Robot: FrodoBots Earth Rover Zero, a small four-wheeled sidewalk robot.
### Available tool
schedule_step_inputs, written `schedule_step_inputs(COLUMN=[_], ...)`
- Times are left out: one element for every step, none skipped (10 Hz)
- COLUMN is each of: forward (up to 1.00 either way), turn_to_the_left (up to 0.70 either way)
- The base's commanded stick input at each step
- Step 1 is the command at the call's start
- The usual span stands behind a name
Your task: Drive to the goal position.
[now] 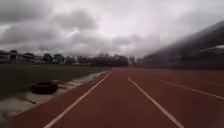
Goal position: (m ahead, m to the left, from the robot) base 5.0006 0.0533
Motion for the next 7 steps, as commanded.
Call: schedule_step_inputs(forward=[0.7,0.7,0.7,0.7,0.7,0.7,0.7], turn_to_the_left=[0.0,0.0,0.0,0.0,0.0,0.0,0.0])
